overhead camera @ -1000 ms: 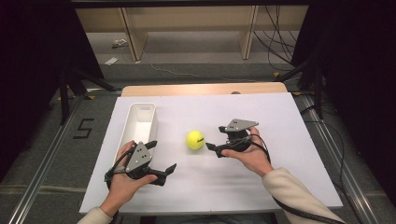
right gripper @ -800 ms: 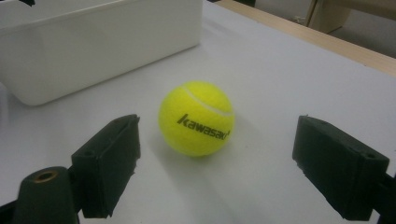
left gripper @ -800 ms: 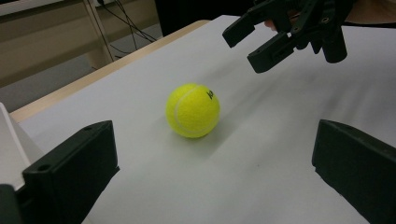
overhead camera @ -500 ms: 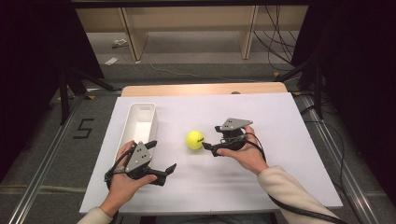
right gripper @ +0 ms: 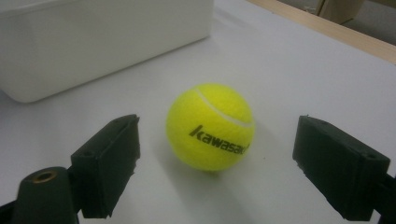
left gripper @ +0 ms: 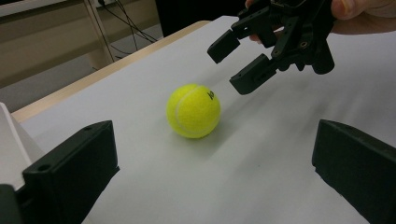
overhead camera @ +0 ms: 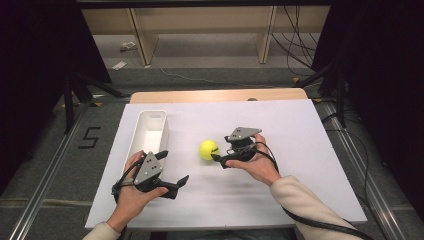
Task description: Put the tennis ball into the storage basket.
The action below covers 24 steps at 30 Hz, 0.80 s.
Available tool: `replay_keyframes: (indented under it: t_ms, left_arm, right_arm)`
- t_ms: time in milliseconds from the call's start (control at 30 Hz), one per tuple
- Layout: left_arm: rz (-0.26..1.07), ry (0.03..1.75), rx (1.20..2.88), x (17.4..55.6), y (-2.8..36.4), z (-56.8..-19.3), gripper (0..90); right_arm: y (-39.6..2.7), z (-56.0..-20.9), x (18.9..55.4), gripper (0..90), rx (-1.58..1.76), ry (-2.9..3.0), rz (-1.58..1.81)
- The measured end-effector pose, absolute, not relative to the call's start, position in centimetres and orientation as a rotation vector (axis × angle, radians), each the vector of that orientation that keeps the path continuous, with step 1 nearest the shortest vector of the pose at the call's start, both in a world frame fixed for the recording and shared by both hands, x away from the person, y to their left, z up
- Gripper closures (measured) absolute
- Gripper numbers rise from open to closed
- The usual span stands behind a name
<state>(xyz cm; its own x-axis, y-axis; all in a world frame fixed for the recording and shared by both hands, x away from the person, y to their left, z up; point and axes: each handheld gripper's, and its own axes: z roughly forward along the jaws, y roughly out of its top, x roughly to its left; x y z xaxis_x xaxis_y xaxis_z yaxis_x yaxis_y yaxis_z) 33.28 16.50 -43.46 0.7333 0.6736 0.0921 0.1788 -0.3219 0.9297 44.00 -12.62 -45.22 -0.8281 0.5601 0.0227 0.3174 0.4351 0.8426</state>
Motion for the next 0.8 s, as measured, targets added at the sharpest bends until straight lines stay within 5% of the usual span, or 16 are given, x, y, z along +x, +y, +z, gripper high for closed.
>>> replay_keyframes:
  t_ms: [800]
  left_arm:
    - [0.577, 0.660, 1.865, 33.2, 16.5, -43.4, 0.0]
  right_arm:
    - [-10.2, -46.4, 45.7, 14.5, 0.781, 2.453, 1.292]
